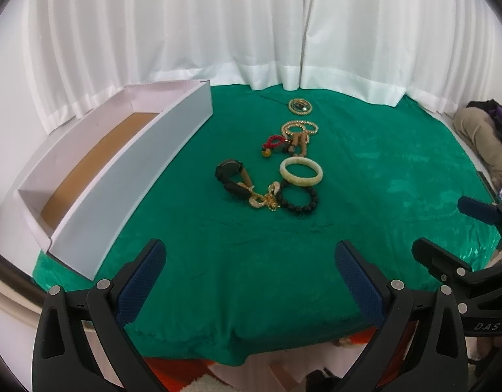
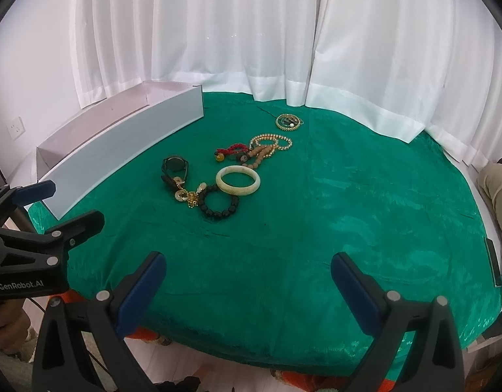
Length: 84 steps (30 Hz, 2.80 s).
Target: Organize jewelry
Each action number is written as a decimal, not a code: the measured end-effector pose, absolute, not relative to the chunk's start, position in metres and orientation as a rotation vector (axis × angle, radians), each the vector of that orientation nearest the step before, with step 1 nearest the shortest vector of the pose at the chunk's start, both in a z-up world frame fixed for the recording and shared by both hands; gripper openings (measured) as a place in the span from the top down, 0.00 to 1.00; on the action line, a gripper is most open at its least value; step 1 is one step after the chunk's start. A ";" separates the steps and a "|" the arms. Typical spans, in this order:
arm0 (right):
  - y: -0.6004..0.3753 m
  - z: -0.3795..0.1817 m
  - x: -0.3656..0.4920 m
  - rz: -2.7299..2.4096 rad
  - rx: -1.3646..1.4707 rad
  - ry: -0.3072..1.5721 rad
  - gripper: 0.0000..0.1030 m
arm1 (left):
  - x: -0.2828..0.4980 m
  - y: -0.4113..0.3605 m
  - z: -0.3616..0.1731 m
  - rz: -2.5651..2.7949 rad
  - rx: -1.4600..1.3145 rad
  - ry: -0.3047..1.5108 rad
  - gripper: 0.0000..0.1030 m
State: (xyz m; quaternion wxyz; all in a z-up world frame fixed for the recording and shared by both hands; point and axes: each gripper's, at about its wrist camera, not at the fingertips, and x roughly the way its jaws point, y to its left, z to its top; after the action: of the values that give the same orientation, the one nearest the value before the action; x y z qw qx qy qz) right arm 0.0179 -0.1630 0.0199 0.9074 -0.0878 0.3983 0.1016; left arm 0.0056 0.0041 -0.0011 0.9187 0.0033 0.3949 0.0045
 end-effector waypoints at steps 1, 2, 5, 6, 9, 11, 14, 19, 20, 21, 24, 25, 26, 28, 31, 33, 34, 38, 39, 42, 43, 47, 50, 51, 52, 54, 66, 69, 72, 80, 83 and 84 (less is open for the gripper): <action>-0.163 0.020 0.018 0.209 -0.181 0.822 0.00 | 0.005 0.005 -0.001 0.009 0.004 0.810 0.00; -0.163 0.020 0.018 0.209 -0.182 0.822 0.00 | 0.006 0.005 -0.001 0.010 0.002 0.808 0.00; -0.162 0.020 0.017 0.209 -0.186 0.820 0.00 | 0.006 0.008 0.000 0.010 -0.010 0.802 0.00; -0.161 0.021 0.018 0.209 -0.187 0.819 0.00 | 0.007 0.008 0.000 0.010 -0.014 0.801 0.00; -0.159 0.022 0.019 0.210 -0.189 0.816 0.00 | 0.006 0.011 -0.001 0.009 -0.020 0.800 0.00; -0.158 0.022 0.018 0.212 -0.191 0.812 0.00 | 0.006 0.011 -0.001 0.010 -0.021 0.802 0.00; -0.157 0.022 0.018 0.215 -0.194 0.810 0.00 | 0.006 0.012 -0.002 0.011 -0.025 0.803 0.00; -0.158 0.022 0.017 0.219 -0.194 0.808 0.00 | 0.005 0.015 -0.002 0.012 -0.035 0.802 0.00; -0.158 0.022 0.017 0.219 -0.194 0.807 0.00 | 0.004 0.015 -0.001 0.013 -0.036 0.800 0.00; -0.158 0.022 0.017 0.219 -0.194 0.806 0.00 | 0.004 0.015 -0.002 0.014 -0.036 0.799 0.00; -0.158 0.023 0.017 0.218 -0.195 0.802 0.00 | 0.004 0.016 -0.002 0.016 -0.041 0.797 0.00; -0.158 0.024 0.017 0.219 -0.194 0.800 0.00 | 0.004 0.017 -0.002 0.018 -0.042 0.798 0.00; -0.158 0.025 0.017 0.219 -0.193 0.797 0.00 | 0.004 0.017 -0.002 0.021 -0.042 0.800 0.00; -0.159 0.027 0.017 0.217 -0.190 0.790 0.00 | 0.003 0.018 -0.002 0.025 -0.043 0.801 0.00; -0.161 0.027 0.018 0.213 -0.186 0.789 0.00 | 0.005 0.020 -0.003 0.031 -0.046 0.805 0.00; -0.161 0.025 0.020 0.211 -0.185 0.797 0.00 | 0.005 0.022 -0.003 0.032 -0.052 0.807 0.00; -0.161 0.024 0.021 0.210 -0.183 0.803 0.00 | 0.005 0.023 -0.004 0.031 -0.054 0.809 0.00; -0.162 0.025 0.022 0.211 -0.181 0.802 0.00 | 0.005 0.024 -0.004 0.030 -0.055 0.809 0.00; -0.162 0.025 0.023 0.212 -0.180 0.801 0.00 | 0.005 0.024 -0.004 0.030 -0.055 0.808 0.00; -0.160 0.025 0.026 0.216 -0.174 0.801 0.00 | 0.007 0.026 -0.006 0.032 -0.055 0.808 0.00; -0.161 0.025 0.026 0.216 -0.175 0.801 0.00 | 0.008 0.027 -0.007 0.033 -0.054 0.810 0.00; -0.160 0.024 0.028 0.219 -0.173 0.810 0.00 | 0.012 0.028 -0.010 0.041 -0.050 0.818 0.00; -0.159 0.022 0.031 0.221 -0.173 0.820 0.00 | 0.015 0.028 -0.013 0.037 -0.053 0.829 0.00; -0.159 0.021 0.032 0.220 -0.172 0.823 0.00 | 0.016 0.028 -0.014 0.035 -0.055 0.831 0.00; -0.159 0.021 0.032 0.219 -0.170 0.826 0.00 | 0.017 0.027 -0.014 0.034 -0.056 0.833 0.00; -0.159 0.020 0.034 0.218 -0.168 0.828 0.00 | 0.018 0.027 -0.015 0.031 -0.057 0.834 0.00; -0.158 0.016 0.037 0.222 -0.170 0.845 0.00 | 0.019 0.021 -0.020 0.005 -0.051 0.841 0.00; -0.158 0.016 0.037 0.219 -0.169 0.842 0.00 | 0.019 0.019 -0.020 0.001 -0.051 0.844 0.00; -0.160 0.016 0.037 0.215 -0.162 0.844 0.00 | 0.018 0.019 -0.018 -0.003 -0.049 0.838 0.00; -0.162 0.016 0.035 0.223 -0.158 0.850 0.00 | 0.018 0.015 -0.019 -0.028 -0.033 0.843 0.00; -0.162 0.016 0.035 0.222 -0.158 0.851 0.00 | 0.018 0.015 -0.018 -0.036 -0.038 0.846 0.00; -0.162 0.016 0.035 0.222 -0.156 0.852 0.00 | 0.018 0.015 -0.018 -0.037 -0.040 0.846 0.00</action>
State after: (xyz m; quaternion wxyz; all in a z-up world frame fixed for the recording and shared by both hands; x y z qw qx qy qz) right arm 0.0345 -0.1619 0.0162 0.9016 -0.0754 0.4121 0.1074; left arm 0.0179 0.0153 -0.0184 0.9116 -0.0195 0.4103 -0.0180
